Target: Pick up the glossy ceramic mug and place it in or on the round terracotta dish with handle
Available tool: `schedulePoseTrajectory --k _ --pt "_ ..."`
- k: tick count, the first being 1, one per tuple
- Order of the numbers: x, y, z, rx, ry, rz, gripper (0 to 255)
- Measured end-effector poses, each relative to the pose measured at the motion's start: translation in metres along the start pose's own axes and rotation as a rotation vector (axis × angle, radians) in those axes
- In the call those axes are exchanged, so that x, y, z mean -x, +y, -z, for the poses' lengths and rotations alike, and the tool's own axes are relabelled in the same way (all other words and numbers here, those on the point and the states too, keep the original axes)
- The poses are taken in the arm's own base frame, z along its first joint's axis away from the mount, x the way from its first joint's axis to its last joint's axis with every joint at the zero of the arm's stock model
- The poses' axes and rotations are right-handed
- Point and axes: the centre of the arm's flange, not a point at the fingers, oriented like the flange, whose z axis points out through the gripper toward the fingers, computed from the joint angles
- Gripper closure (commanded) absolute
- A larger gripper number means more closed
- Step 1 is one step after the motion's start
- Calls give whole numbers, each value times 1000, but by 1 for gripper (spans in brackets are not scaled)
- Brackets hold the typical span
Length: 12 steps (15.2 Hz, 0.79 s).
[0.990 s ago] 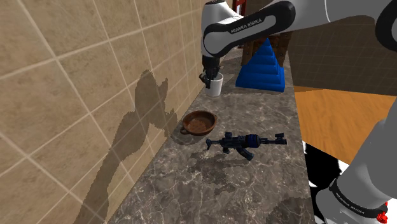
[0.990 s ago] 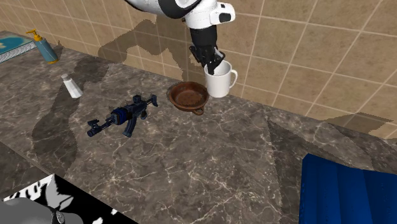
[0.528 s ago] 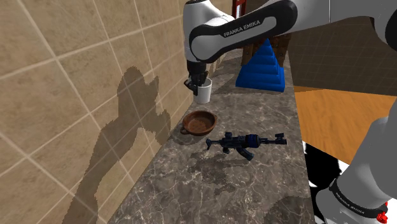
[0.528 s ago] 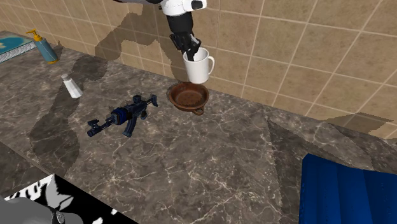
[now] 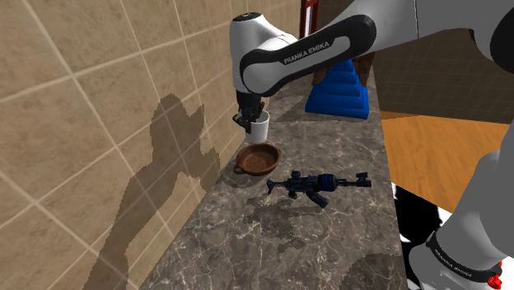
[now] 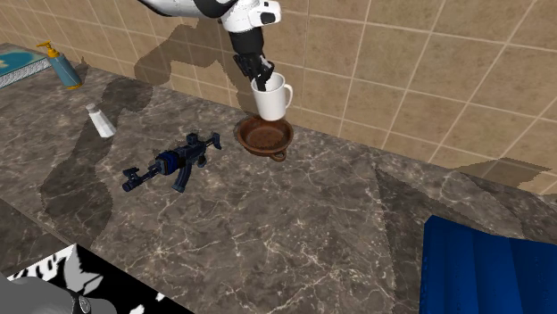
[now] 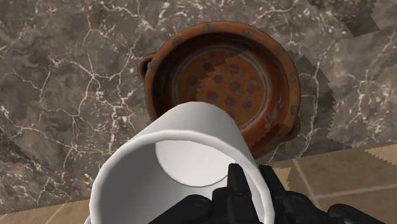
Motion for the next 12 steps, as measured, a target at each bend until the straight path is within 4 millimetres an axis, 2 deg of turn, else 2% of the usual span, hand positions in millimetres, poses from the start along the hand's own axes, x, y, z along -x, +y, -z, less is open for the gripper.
schedulePoseTrajectory --k 12 --pt "9 -5 -65 0 -1 0 255"
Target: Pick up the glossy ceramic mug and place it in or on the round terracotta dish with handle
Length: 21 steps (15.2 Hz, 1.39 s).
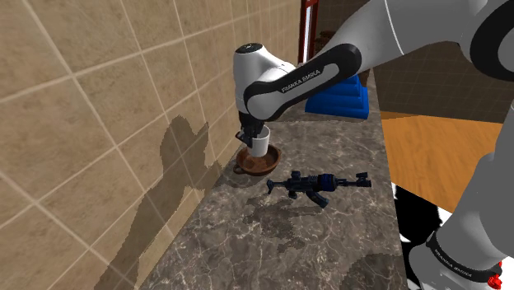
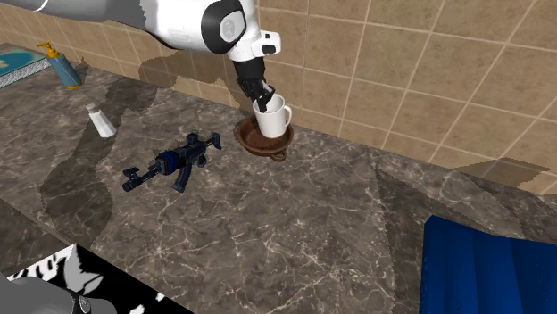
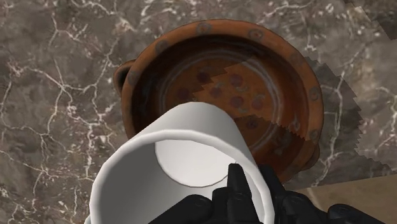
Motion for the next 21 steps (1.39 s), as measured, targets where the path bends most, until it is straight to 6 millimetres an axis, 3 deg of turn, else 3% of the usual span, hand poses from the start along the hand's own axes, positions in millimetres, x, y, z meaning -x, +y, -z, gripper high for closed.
schedulePoseTrajectory --k 6,7,13,18,21 --pt "1 0 -2 0 1 0 255" --pt "1 0 -2 0 1 0 0" --pt "1 0 -2 0 1 0 0" --pt "2 0 42 0 3 0 0" --pt "1 0 47 0 2 0 0"
